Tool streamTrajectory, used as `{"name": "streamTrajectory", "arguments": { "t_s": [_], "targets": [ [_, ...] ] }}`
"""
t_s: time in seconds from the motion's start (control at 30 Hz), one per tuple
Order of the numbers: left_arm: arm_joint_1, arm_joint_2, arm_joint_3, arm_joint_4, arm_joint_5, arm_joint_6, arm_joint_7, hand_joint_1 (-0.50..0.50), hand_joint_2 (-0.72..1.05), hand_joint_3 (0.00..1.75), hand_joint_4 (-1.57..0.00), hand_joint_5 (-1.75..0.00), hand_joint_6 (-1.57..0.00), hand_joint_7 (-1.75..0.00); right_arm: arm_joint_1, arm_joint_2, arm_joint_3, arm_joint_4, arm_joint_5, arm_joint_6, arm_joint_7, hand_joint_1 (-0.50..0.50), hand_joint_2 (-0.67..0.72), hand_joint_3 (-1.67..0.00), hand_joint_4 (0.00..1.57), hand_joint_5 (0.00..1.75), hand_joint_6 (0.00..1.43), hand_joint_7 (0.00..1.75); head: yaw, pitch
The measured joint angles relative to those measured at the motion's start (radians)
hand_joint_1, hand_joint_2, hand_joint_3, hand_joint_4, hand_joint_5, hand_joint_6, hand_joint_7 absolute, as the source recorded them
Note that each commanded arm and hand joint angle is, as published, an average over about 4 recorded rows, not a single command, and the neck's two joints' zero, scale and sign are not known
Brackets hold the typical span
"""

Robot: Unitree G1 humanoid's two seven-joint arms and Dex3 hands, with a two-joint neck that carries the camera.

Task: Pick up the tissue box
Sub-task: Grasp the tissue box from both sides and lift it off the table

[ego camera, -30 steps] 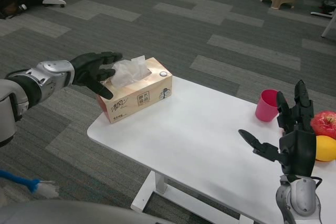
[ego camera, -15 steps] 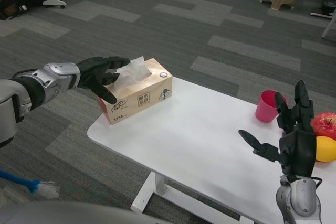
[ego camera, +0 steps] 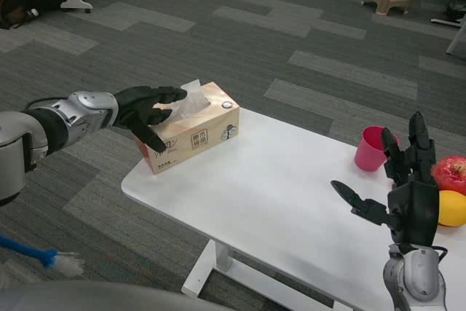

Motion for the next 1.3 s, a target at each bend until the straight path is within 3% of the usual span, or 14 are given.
{"name": "streamTrajectory", "arguments": {
  "t_s": [0.53, 0.77, 1.07, 1.3],
  "targets": [
    [-0.042, -0.006, -0.136, -0.032, -0.008, -0.021, 0.012, 0.5, 1.05, 0.09, 0.0, 0.0, 0.0, 0.0, 0.0, 0.003, 0.0, 0.0, 0.0, 0.0, 0.0, -0.21, -0.29, -0.32, 0.34, 0.1, 0.0, 0.07, -0.004, -0.003],
    [-0.044, -0.018, -0.15, -0.066, -0.002, -0.026, 0.015, 0.5, 1.05, 0.09, 0.0, 0.0, 0.0, 0.0, 0.0, 0.003, 0.0, 0.0, 0.0, 0.0, 0.0, -0.21, -0.29, -0.32, 0.34, 0.12, 0.0, 0.07, -0.011, -0.004],
    [-0.07, -0.05, -0.152, -0.202, 0.157, -0.032, 0.021, 0.5, 1.05, 0.09, 0.0, 0.0, 0.0, -0.05, -0.001, 0.005, -0.001, 0.0, 0.0, 0.0, 0.0, -0.21, -0.29, -0.32, 0.36, 0.12, 0.0, 0.05, -0.018, -0.004],
    [-0.086, -0.069, -0.171, -0.298, 0.249, -0.029, 0.022, 0.5, 1.05, 0.09, 0.0, 0.0, 0.0, 0.0, -0.001, 0.005, -0.003, 0.0, 0.0, -0.001, 0.0, -0.21, -0.29, -0.32, 0.37, 0.1, 0.0, 0.07, -0.048, -0.003]
  ]
}}
